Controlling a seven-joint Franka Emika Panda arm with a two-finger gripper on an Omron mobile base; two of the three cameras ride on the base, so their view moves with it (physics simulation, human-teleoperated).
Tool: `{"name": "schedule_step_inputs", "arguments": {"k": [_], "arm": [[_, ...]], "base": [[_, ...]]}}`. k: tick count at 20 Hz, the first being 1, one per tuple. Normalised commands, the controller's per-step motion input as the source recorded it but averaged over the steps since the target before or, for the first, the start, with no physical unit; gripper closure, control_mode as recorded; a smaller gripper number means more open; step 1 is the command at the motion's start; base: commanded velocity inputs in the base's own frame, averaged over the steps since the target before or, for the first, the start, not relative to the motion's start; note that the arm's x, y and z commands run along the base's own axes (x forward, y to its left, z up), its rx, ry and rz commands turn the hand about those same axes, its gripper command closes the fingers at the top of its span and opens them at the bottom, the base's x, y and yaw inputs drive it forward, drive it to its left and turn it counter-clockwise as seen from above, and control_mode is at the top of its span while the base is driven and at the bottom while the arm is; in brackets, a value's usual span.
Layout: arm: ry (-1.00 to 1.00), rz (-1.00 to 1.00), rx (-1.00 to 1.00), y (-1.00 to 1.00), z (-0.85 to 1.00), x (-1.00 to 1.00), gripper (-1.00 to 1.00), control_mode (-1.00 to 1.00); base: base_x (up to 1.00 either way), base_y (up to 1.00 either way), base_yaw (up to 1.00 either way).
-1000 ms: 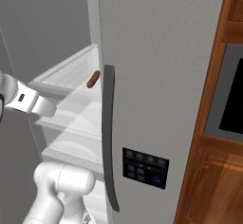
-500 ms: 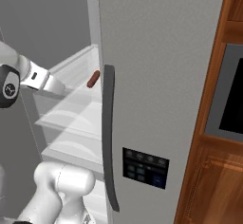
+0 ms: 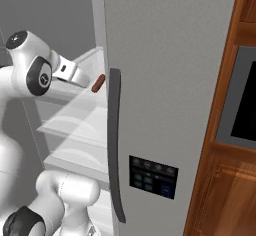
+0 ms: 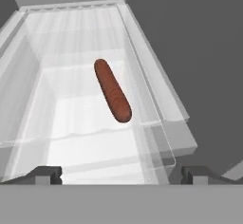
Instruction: Move the hot dog bun to the plate on the dining table and place the condiment next to that plate. Then navigate to the fridge and take the sausage and place it on the plate as well.
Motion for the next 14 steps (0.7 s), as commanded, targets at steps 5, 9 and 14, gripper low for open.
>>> {"name": "schedule_step_inputs", "arguments": {"k": [5, 9, 14], "arm": [[-0.02, 0.0, -0.13, -0.15, -0.3, 0.33, -1.0, -1.0], [0.0, 0.0, -0.13, 0.0, -0.19, 0.33, -1.0, -1.0], [0.0, 0.0, -0.1, 0.0, -0.09, 0.42, -1.0, -1.0]], "base": [[0.0, 0.0, 0.0], [0.0, 0.0, 0.0], [0.0, 0.0, 0.0]]}}
